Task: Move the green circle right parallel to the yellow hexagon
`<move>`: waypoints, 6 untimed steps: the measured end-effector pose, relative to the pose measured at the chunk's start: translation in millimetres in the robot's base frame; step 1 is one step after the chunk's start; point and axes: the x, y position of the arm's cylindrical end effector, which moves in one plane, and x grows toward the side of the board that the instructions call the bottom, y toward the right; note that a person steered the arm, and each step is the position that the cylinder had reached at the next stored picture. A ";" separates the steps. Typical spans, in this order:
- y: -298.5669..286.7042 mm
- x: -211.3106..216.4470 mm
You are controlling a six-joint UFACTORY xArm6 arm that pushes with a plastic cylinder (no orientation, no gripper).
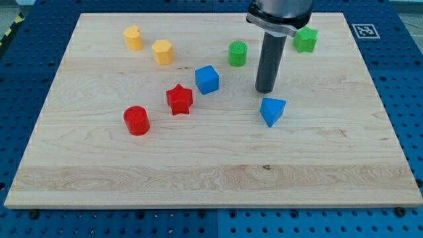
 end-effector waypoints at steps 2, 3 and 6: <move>-2.1 -30.2; -11.2 -59.6; -49.3 -76.2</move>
